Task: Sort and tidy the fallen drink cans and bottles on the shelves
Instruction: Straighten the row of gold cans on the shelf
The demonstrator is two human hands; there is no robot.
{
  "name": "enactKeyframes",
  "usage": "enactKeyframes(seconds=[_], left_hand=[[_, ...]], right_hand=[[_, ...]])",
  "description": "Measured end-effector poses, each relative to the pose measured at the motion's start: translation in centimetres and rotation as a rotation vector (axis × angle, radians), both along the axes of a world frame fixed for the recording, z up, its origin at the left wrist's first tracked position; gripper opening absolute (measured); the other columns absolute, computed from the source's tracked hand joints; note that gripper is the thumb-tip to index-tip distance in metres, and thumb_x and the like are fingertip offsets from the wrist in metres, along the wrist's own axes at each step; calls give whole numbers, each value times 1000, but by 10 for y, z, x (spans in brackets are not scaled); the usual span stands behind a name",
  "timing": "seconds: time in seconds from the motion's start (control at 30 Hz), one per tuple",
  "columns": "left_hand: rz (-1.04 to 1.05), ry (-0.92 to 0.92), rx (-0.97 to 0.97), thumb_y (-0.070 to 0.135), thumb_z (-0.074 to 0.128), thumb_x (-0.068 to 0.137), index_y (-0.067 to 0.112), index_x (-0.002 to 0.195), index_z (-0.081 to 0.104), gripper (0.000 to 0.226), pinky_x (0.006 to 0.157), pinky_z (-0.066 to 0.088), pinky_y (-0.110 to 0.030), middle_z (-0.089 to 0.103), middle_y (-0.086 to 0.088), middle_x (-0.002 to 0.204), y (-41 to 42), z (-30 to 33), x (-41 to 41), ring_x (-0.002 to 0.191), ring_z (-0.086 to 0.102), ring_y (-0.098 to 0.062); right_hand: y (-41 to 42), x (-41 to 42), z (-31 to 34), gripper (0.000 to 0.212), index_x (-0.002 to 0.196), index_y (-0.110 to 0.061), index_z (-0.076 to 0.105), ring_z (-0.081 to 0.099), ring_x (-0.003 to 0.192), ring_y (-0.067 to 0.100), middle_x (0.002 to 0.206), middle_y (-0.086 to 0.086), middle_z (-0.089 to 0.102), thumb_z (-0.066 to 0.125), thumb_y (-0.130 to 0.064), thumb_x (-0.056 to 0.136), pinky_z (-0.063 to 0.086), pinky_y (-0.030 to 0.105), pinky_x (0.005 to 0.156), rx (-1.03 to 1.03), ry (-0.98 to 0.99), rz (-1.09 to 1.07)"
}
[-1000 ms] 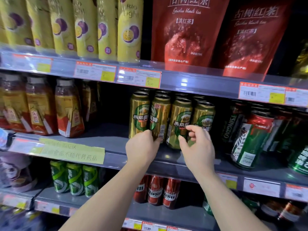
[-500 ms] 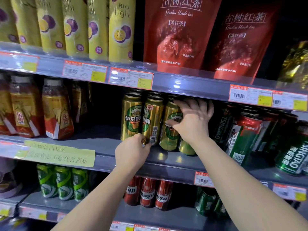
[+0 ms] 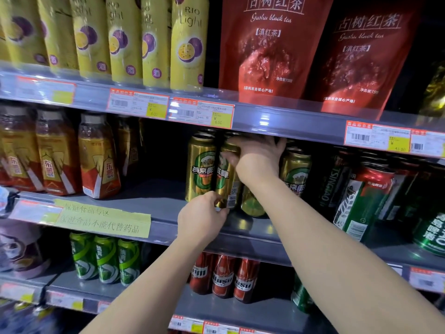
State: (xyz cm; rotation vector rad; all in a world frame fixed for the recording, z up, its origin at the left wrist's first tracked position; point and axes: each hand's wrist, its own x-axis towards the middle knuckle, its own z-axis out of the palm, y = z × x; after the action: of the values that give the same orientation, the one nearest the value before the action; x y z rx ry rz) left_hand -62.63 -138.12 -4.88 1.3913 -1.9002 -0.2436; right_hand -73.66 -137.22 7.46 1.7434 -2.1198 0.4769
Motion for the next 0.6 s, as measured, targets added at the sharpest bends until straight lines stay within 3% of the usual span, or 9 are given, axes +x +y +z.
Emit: enactKeyframes(seconds=[0.17, 0.27, 0.33, 0.4, 0.47, 0.6], left_hand=[[-1, 280, -74, 32, 75, 80, 18, 114, 63, 38, 77, 43, -24, 64, 4, 106, -5, 11, 19, 98, 59, -14], [114, 348, -50, 37, 82, 71, 17, 123, 51, 64, 85, 48, -35, 54, -2, 113, -20, 20, 31, 104, 56, -21], [116, 332, 109, 42, 84, 67, 16, 136, 40, 85, 93, 47, -40, 51, -9, 125, -34, 23, 36, 114, 54, -28], [53, 323, 258, 46, 84, 65, 15, 137, 40, 89, 93, 49, -40, 57, -8, 127, -47, 22, 39, 114, 57, -27], [14, 314, 311, 48, 84, 64, 17, 125, 51, 76, 87, 52, -38, 66, -2, 116, -52, 20, 41, 103, 63, -24], [-3, 275, 274, 49, 80, 70, 18, 123, 54, 67, 84, 50, -36, 68, 0, 112, -53, 16, 40, 101, 63, -25]], right_hand=[[4, -19, 8, 37, 129, -43, 53, 41, 132, 28, 132, 1, 58, 51, -54, 93, 5, 45, 116, -33, -98, 51], [5, -26, 6, 32, 123, -39, 58, 51, 121, 29, 114, 3, 66, 54, -50, 93, 7, 46, 116, -58, -187, 119], [3, -24, 6, 32, 121, -38, 57, 52, 120, 28, 106, 2, 67, 54, -51, 92, 5, 45, 115, -61, -198, 98], [-1, -17, 5, 45, 123, -39, 55, 44, 129, 29, 119, 1, 63, 51, -65, 86, 4, 45, 115, -43, -165, 15], [-4, -11, 2, 64, 133, -43, 47, 31, 140, 30, 141, 1, 51, 45, -78, 79, 0, 50, 116, -1, -87, -63], [-7, -13, -1, 62, 137, -50, 43, 22, 144, 29, 146, -1, 47, 43, -77, 82, -6, 53, 116, -3, -57, -63]])
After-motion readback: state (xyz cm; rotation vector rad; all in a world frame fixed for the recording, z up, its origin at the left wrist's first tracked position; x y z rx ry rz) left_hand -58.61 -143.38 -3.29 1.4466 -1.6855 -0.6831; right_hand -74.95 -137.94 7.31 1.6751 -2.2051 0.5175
